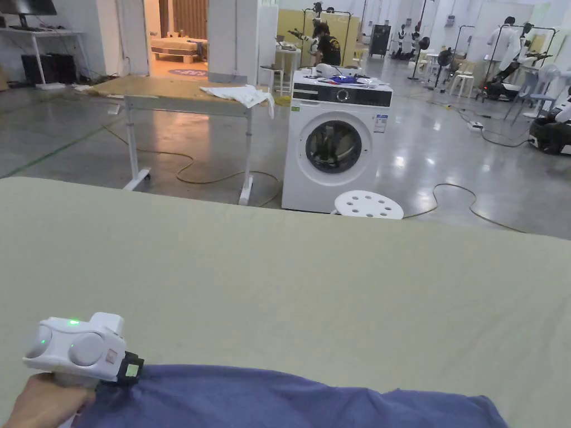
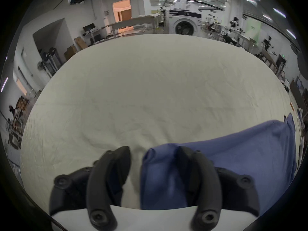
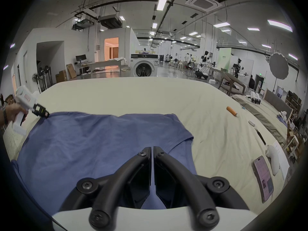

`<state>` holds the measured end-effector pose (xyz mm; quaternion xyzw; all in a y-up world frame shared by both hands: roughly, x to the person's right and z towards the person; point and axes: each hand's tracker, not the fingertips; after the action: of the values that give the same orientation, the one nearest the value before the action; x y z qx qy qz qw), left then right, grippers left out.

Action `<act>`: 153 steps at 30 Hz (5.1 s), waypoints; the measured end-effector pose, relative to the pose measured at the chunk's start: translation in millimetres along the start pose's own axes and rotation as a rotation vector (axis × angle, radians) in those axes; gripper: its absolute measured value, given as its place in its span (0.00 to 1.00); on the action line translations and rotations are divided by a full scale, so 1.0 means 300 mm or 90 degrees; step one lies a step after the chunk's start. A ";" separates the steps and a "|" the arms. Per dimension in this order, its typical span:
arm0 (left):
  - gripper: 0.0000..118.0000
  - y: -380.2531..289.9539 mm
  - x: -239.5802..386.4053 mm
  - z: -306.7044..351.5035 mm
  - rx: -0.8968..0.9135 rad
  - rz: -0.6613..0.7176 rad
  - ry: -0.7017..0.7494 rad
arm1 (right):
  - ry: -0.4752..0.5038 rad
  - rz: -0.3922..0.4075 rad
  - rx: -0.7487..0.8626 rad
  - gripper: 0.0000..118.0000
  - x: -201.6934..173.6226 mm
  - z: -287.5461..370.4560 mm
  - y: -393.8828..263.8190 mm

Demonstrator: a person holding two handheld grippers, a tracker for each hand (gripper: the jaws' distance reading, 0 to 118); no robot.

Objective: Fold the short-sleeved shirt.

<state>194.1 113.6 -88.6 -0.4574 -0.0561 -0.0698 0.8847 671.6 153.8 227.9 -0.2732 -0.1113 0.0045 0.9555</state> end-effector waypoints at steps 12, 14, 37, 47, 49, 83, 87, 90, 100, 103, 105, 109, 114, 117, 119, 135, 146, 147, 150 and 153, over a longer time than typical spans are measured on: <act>0.01 -0.054 0.027 0.179 0.058 0.011 -0.047 | 0.016 0.034 -0.193 0.59 0.255 -0.559 0.330; 0.01 -0.064 0.026 0.221 0.069 0.013 -0.050 | 0.032 0.008 -0.236 0.59 0.268 -0.643 0.320; 0.00 -0.023 -0.006 0.709 0.253 0.013 -0.017 | 0.063 0.027 -0.002 0.02 0.243 -0.155 0.547; 0.00 0.120 -0.083 1.091 0.381 0.035 -0.017 | 0.036 0.033 0.148 0.02 0.257 0.215 0.829; 0.00 0.165 -0.095 1.143 0.396 0.035 -0.014 | 0.034 0.034 0.166 0.02 0.256 0.258 0.891; 0.00 0.535 -0.159 1.165 0.466 0.030 0.046 | -0.024 0.091 0.247 0.02 0.175 0.162 1.273; 0.00 0.399 -0.159 1.095 0.441 0.025 0.021 | -0.026 0.111 0.219 0.02 0.179 0.170 1.090; 0.00 0.273 -0.165 1.066 0.433 0.038 -0.005 | -0.014 0.095 0.203 0.02 0.188 0.215 0.950; 0.00 -0.279 -0.173 1.126 0.412 0.066 -0.065 | 0.009 0.083 0.156 0.02 0.240 0.430 0.525; 0.00 -0.447 -0.178 1.141 0.383 0.074 -0.080 | 0.009 0.101 0.137 0.02 0.238 0.504 0.407; 0.00 -0.564 -0.174 1.151 0.365 0.070 -0.079 | 0.013 0.103 0.126 0.02 0.234 0.558 0.326; 0.00 -0.754 -0.177 1.154 0.335 0.100 -0.089 | 0.009 0.138 0.070 0.02 0.215 0.637 0.178; 0.00 -0.958 -0.147 1.119 0.254 0.085 -0.089 | 0.009 0.150 -0.039 0.02 0.209 0.679 -0.043; 0.00 -1.044 -0.128 1.075 0.205 0.067 -0.102 | -0.004 0.158 -0.105 0.02 0.212 0.674 -0.180; 0.00 -1.090 -0.110 1.043 0.165 0.042 -0.107 | -0.008 0.160 -0.149 0.02 0.221 0.662 -0.260; 0.15 -1.231 -0.083 0.850 0.051 0.039 -0.079 | -0.028 0.162 -0.244 0.50 0.205 0.612 -0.441; 0.49 -1.012 0.019 0.926 0.231 0.043 -0.080 | -0.008 0.058 0.020 0.57 0.088 0.652 -0.210; 0.49 -0.986 0.056 0.940 0.251 0.039 -0.081 | -0.005 0.047 0.046 0.57 0.067 0.634 -0.198; 0.48 -0.912 0.121 0.956 0.317 0.035 -0.069 | -0.004 0.020 0.123 0.57 0.002 0.576 -0.161; 0.46 -0.856 0.154 0.957 0.382 0.033 -0.042 | 0.005 -0.014 0.182 0.53 -0.052 0.545 -0.126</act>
<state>184.6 198.1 289.8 -0.1789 -0.0911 -0.0123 0.9796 619.4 205.7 379.4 -0.1331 -0.1090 0.0088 0.9850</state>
